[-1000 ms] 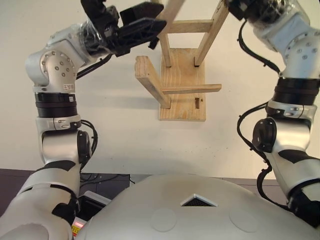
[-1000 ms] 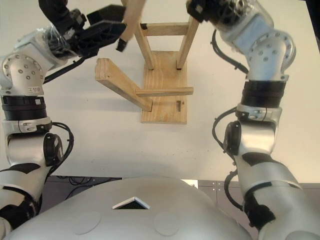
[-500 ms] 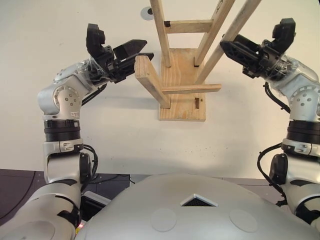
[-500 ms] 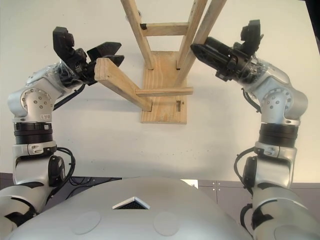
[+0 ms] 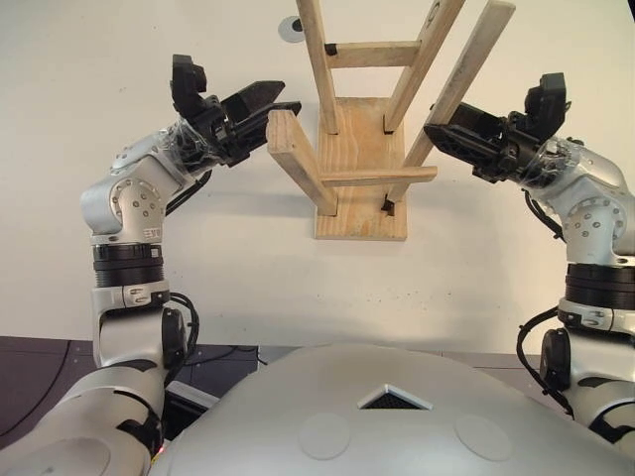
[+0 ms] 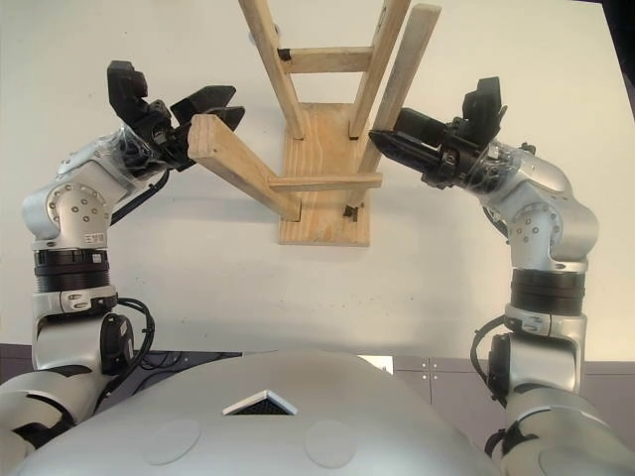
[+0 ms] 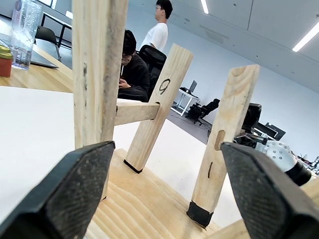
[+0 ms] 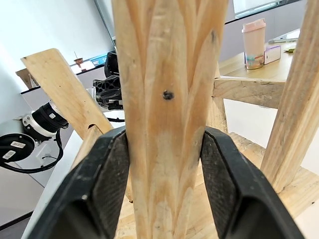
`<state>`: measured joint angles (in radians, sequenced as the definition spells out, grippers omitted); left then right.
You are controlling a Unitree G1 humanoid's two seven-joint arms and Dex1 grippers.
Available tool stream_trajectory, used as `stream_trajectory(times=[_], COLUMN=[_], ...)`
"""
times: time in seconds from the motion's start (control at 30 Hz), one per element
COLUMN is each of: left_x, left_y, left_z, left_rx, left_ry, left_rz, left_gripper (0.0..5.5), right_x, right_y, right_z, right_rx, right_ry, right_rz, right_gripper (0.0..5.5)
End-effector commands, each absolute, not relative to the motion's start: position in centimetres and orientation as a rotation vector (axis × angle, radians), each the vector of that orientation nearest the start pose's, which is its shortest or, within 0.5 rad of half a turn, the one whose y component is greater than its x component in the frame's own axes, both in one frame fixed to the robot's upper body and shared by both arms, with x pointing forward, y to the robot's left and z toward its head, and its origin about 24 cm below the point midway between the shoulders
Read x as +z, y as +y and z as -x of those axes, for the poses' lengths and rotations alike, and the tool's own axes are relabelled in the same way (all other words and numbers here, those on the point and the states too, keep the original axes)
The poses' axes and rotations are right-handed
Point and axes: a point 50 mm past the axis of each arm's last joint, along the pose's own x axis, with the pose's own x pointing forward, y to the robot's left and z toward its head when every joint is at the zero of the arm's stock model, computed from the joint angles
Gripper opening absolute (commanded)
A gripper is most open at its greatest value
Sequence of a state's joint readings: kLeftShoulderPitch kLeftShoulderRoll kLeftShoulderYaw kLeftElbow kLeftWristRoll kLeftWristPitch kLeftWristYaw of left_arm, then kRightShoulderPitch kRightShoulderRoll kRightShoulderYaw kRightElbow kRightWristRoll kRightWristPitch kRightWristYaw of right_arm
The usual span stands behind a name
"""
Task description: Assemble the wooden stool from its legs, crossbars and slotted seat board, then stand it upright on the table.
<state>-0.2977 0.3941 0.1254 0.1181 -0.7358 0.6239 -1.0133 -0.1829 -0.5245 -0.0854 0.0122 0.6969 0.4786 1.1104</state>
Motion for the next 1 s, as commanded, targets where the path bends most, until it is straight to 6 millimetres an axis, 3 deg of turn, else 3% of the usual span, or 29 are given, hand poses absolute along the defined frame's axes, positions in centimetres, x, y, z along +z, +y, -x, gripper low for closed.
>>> stream_trajectory(times=[0.03, 0.2, 0.4, 0.63, 1.0], left_x=[9.3, 8.9, 8.6, 8.4, 8.4], left_y=[18.3, 18.1, 18.2, 17.9, 17.7], left_z=[-28.0, -27.8, -27.7, -27.4, -27.1], left_rx=[-1.051, -1.049, -1.044, -1.049, -1.058], left_ry=[0.165, 0.176, 0.187, 0.193, 0.188], left_rz=[0.496, 0.497, 0.499, 0.489, 0.473], left_gripper=[3.90, 3.90, 3.90, 3.90, 3.90], right_x=[6.5, 5.4, 5.1, 8.2, 12.0], right_y=[-22.9, -25.3, -25.8, -22.7, -20.5], right_z=[-24.7, -23.4, -22.1, -22.8, -24.5], right_rx=[1.034, 1.108, 1.261, 1.385, 1.371], right_ry=[0.356, 0.539, 0.627, 0.445, 0.323], right_rz=[-0.231, -0.142, 0.171, 0.324, 0.215], right_gripper=[2.02, 2.02, 2.02, 2.02, 2.02])
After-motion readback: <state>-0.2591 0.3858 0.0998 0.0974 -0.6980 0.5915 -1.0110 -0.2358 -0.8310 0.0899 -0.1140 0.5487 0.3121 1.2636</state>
